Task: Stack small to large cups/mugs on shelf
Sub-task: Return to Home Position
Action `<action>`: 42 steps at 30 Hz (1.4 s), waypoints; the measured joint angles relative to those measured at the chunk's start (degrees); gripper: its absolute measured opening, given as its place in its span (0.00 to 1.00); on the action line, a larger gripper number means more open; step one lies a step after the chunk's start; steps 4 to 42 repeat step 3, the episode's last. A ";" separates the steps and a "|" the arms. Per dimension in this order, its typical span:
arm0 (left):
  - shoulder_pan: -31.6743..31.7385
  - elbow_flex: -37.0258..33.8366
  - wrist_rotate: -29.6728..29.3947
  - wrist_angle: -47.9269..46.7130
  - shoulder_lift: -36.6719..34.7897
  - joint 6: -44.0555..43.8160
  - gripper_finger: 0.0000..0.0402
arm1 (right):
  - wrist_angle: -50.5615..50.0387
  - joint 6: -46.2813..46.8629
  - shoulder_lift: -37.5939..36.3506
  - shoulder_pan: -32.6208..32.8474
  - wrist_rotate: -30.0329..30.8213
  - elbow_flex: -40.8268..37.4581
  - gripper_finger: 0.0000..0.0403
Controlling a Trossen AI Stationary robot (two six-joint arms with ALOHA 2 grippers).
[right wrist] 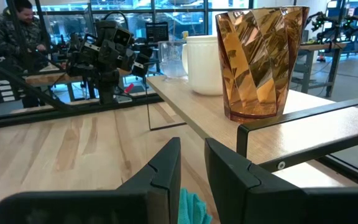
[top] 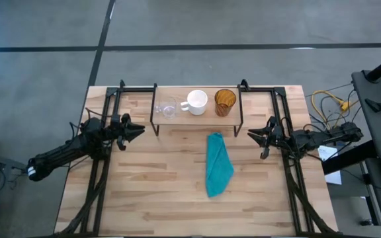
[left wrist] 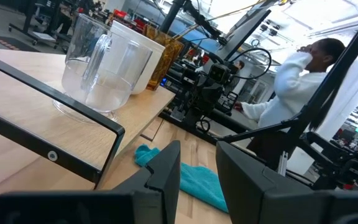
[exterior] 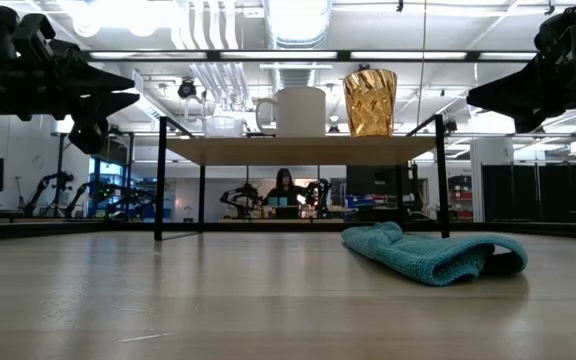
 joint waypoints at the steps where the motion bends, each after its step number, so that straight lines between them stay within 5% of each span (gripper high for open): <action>1: 0.00 0.00 0.00 0.00 0.00 0.00 0.22 | -0.01 0.00 0.00 0.00 0.00 0.01 0.17; 42: 0.01 0.01 0.00 0.00 0.00 -0.01 0.22 | 0.00 -0.04 0.00 0.00 -0.02 0.02 0.17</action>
